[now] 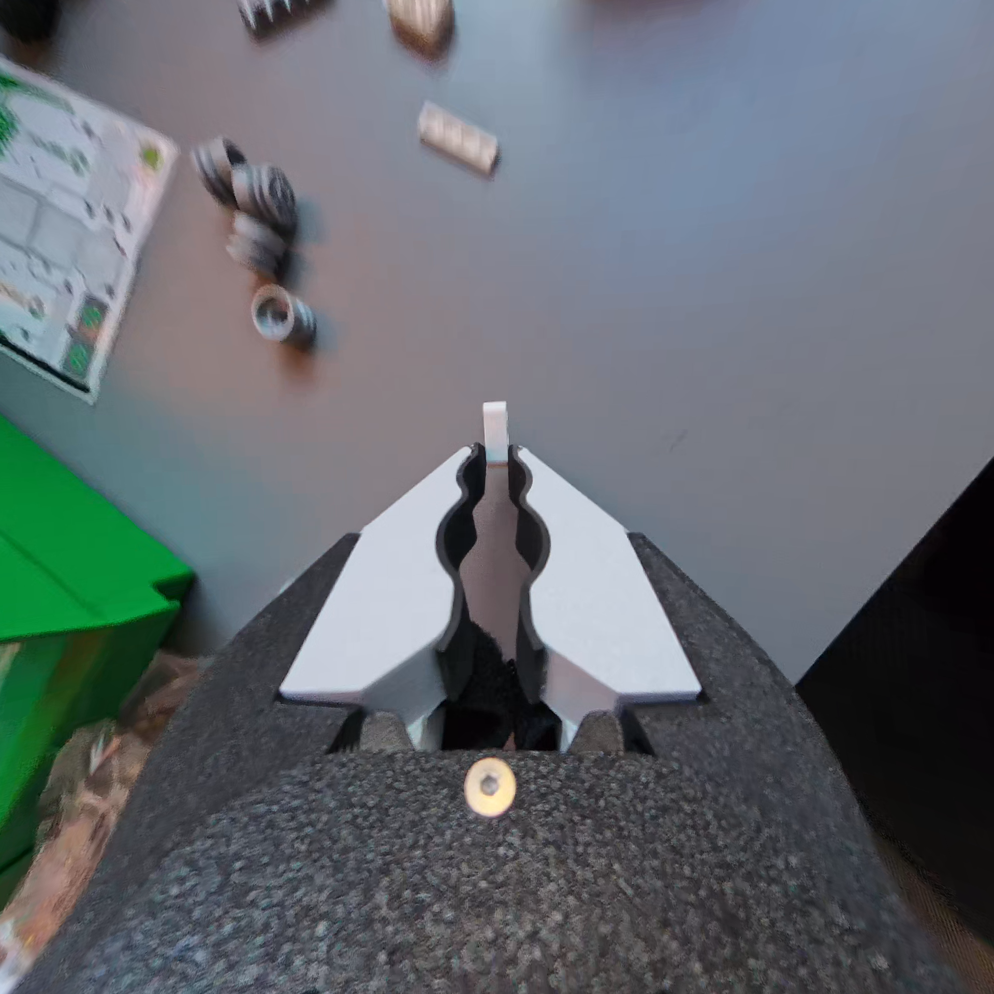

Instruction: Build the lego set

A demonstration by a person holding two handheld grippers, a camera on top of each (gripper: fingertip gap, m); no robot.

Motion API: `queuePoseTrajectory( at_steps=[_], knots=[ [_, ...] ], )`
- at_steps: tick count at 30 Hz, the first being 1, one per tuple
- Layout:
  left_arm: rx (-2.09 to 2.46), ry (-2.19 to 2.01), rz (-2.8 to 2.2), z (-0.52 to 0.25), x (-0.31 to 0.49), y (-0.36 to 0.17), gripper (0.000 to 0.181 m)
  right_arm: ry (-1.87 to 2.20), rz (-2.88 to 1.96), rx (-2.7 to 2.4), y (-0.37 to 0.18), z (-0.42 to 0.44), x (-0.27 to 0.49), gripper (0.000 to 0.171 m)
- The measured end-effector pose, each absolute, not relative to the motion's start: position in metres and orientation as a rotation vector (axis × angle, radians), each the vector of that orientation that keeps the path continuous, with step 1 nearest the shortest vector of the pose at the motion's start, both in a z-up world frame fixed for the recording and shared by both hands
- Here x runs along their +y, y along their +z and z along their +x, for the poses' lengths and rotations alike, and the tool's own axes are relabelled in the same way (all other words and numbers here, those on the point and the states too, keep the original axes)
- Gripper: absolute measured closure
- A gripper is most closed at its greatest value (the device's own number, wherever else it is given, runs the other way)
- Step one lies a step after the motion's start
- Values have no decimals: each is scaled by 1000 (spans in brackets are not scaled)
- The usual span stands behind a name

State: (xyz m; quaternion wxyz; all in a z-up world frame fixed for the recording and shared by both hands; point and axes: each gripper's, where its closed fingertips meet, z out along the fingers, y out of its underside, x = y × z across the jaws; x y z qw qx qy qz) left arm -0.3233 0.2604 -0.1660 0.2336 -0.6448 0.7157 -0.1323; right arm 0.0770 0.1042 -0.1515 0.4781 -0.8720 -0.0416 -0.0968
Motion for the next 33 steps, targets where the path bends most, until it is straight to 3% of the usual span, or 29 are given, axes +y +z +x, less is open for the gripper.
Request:
queuePoseTrajectory(
  at_steps=[1, 6, 11, 26, 33],
  knots=[
    [1936, -440, -1743, -309, 251, -159, 174, -235, -2130, -100, -152, 77, 104, 135],
    [1848, -876, -1588, -210, 168, -130, 174, -234, -2135, -99, -152, 77, 104, 135],
    [2001, -654, -1579, -152, 145, -172, 174, -237, -2132, -99, -152, 77, 104, 135],
    [2183, -725, -1500, -121, 107, -179, 167, -255, -2132, -109, -152, 77, 104, 135],
    [1898, -972, -1540, -132, 122, -141, 159, -324, -2022, 78, -134, 102, 94, 139]
  ],
)
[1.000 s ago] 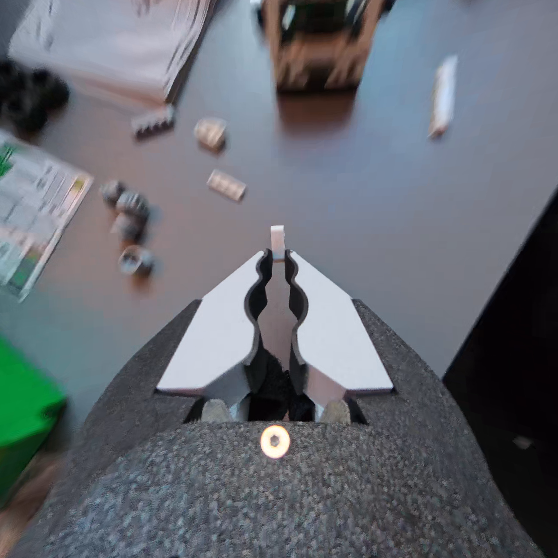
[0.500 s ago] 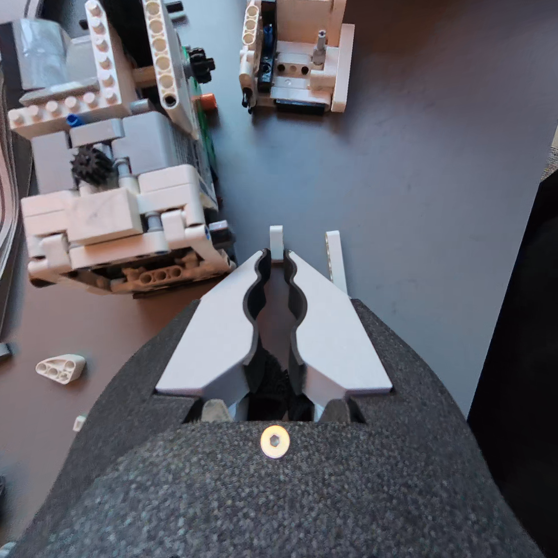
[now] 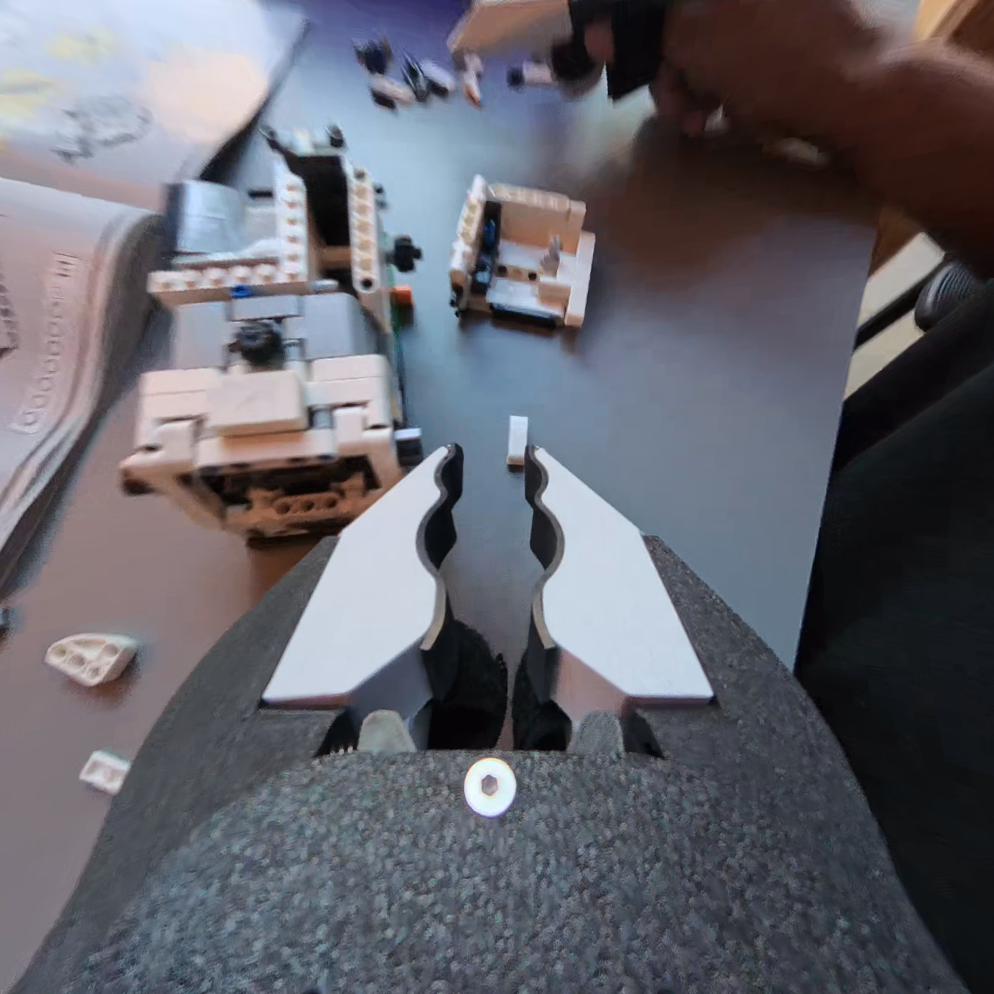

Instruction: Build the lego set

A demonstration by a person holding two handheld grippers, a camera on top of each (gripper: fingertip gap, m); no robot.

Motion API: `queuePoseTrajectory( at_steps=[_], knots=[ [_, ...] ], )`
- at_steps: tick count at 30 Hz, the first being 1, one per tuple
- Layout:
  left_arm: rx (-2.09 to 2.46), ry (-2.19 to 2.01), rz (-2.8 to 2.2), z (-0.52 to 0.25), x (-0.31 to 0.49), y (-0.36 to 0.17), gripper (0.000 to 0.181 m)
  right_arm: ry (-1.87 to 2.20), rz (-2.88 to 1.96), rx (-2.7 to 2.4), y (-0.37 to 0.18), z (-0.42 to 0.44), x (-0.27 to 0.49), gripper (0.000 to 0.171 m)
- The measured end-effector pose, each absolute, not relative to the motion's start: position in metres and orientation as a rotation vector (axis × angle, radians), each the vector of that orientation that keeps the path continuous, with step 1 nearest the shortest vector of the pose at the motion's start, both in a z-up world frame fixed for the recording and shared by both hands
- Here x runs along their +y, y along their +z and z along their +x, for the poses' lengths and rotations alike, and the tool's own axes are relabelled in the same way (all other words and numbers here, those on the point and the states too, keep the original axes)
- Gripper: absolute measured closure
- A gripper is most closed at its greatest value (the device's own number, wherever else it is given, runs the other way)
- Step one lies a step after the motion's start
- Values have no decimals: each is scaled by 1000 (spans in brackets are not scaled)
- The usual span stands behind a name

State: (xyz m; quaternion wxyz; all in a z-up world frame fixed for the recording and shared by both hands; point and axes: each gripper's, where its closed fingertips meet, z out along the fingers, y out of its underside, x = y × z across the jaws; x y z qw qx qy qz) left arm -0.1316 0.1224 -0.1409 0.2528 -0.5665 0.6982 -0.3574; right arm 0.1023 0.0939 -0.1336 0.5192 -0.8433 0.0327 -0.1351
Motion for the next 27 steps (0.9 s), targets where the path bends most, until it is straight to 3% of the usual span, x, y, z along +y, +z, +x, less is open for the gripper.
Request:
queuePoseTrajectory(
  at_steps=[10, 22, 27],
  knots=[
    [1355, -954, -1394, -198, 203, -99, 168, -369, -2238, 260, -149, 148, 111, 145],
    [1278, -1020, -1361, -202, 226, -92, 168, -149, -2334, 379, -174, 156, 127, 146],
    [1290, -1031, -1359, -197, 227, -92, 168, -141, -2330, 361, -174, 155, 130, 156]
  ],
)
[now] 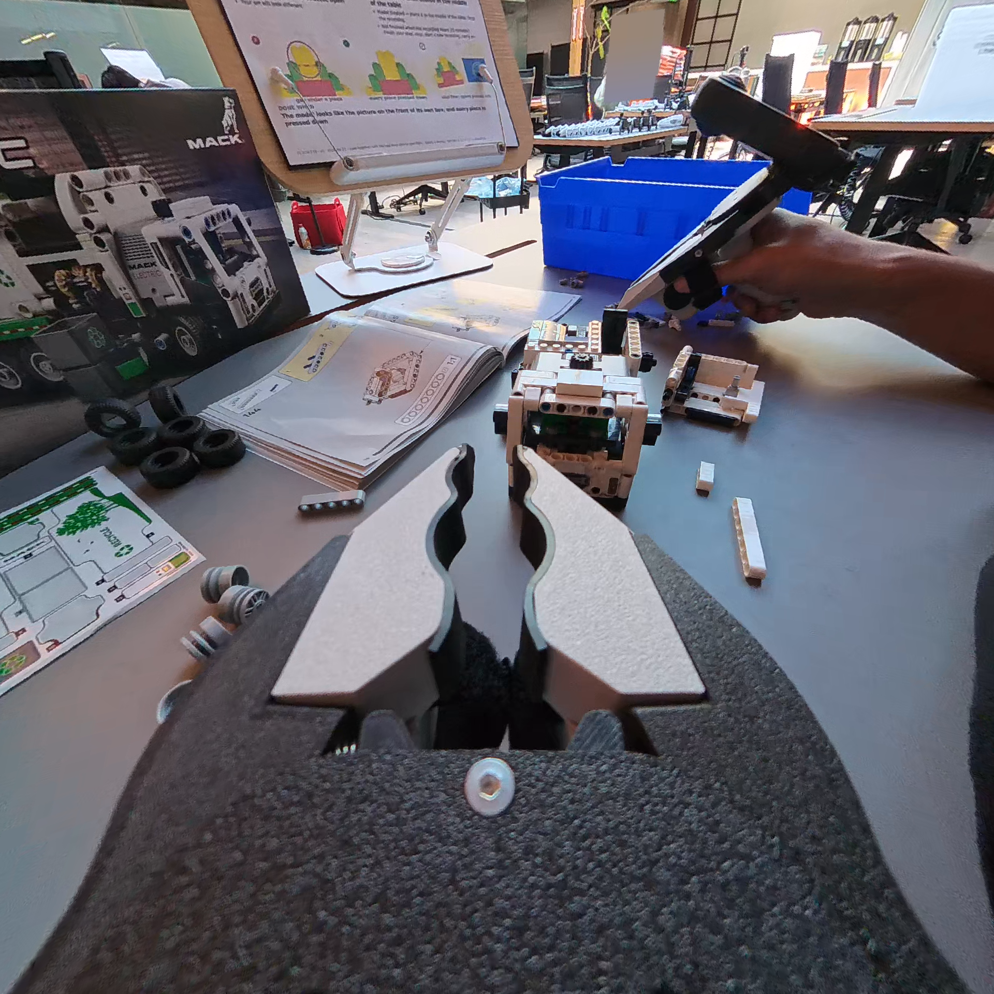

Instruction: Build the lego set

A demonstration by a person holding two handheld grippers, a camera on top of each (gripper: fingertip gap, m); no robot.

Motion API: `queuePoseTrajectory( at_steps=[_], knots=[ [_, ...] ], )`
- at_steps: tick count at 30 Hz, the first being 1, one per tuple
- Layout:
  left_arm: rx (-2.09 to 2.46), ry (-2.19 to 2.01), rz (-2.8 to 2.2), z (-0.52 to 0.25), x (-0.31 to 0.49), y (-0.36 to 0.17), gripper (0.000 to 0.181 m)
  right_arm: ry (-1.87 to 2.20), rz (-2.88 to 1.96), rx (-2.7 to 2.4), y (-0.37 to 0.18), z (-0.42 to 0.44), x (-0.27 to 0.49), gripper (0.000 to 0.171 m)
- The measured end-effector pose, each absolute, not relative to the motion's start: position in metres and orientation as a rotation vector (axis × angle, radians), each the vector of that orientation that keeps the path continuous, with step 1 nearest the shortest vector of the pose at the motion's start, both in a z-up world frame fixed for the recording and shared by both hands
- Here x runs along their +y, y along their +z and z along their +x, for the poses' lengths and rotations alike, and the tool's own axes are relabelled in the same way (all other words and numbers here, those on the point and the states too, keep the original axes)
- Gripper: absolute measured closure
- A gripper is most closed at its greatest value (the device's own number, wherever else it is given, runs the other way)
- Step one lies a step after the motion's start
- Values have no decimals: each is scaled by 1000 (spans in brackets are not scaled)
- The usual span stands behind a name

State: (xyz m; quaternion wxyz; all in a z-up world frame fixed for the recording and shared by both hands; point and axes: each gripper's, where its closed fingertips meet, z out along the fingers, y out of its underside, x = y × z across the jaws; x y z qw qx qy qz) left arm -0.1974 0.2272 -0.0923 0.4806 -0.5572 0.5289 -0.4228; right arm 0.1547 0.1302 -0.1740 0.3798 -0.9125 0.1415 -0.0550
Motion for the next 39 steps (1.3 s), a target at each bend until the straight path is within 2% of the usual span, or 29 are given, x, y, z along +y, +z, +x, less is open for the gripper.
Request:
queuePoseTrajectory(
  at_steps=[7, 11, 16, 21, 24, 28, 36, 39],
  knots=[
    [1303, -1014, -1357, -195, 227, -94, 168, -146, -2320, 350, -173, 157, 126, 157],
    [1298, -1011, -1355, -195, 228, -94, 168, -138, -2259, 308, -154, 148, 122, 157],
    [1290, -999, -1353, -195, 229, -93, 168, 116, -2202, -28, -118, 71, 95, 156],
    [1259, -1003, -1315, -194, 229, -87, 169, 287, -2335, -344, -148, 9, 33, 156],
    [1252, -1014, -1301, -193, 229, -85, 169, 444, -2303, -395, -152, -28, 24, 157],
    [1251, -1007, -1290, -193, 228, -84, 169, 438, -2265, -481, -159, -63, 28, 157],
    [1256, -980, -1256, -194, 225, -83, 170, 327, -2285, -536, -175, -69, 31, 155],
    [1259, -967, -1244, -194, 224, -83, 170, 318, -2205, -500, -155, -61, 35, 149]
  ],
)
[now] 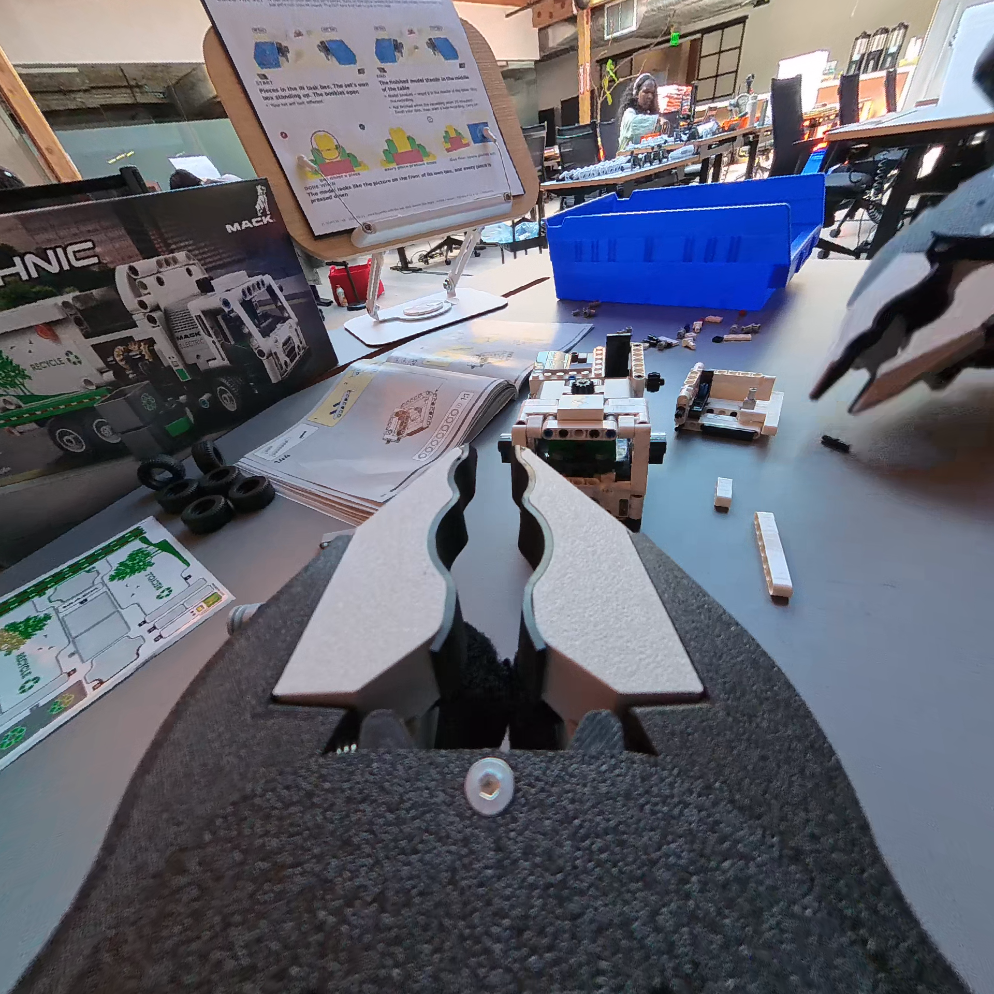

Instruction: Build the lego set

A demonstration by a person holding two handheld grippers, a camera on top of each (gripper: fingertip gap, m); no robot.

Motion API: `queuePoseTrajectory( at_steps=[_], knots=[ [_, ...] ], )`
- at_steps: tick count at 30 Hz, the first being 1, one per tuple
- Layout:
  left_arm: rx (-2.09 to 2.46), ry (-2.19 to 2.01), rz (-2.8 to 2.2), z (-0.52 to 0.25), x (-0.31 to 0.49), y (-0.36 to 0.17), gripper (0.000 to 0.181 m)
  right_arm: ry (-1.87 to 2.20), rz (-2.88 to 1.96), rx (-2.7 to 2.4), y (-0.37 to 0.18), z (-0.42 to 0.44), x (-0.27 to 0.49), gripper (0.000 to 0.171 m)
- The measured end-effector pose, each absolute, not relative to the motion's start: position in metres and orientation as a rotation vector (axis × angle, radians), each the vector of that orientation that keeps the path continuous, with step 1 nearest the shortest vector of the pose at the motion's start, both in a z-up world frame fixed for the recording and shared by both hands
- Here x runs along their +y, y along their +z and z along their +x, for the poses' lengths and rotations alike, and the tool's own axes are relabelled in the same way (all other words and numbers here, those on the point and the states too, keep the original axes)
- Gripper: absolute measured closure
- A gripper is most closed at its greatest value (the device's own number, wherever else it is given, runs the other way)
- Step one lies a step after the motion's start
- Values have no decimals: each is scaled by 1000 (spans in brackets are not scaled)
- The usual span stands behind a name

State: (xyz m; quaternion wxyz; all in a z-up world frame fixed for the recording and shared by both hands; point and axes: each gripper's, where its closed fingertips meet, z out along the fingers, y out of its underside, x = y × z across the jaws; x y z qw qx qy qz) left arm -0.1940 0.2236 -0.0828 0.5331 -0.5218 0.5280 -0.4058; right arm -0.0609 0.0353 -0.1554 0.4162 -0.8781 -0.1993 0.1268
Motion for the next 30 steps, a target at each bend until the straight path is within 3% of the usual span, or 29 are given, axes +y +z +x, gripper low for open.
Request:
queuePoseTrajectory(
  at_steps=[5, 9, 20, 23, 30],
  knots=[
    [1272, -959, -1235, -193, 221, -84, 170, -98, -2080, -190, -102, 51, 84, 154],
    [1272, -946, -1219, -194, 220, -83, 170, -213, -2210, -52, -134, 106, 122, 152],
    [1267, -976, -1228, -196, 219, -82, 170, -303, -2352, 7, -174, 121, 132, 158],
    [1275, -969, -1225, -195, 218, -83, 170, -237, -2351, 23, -176, 117, 135, 166],
    [1268, -968, -1235, -195, 220, -83, 170, -194, -2277, -23, -152, 109, 132, 166]
  ],
)
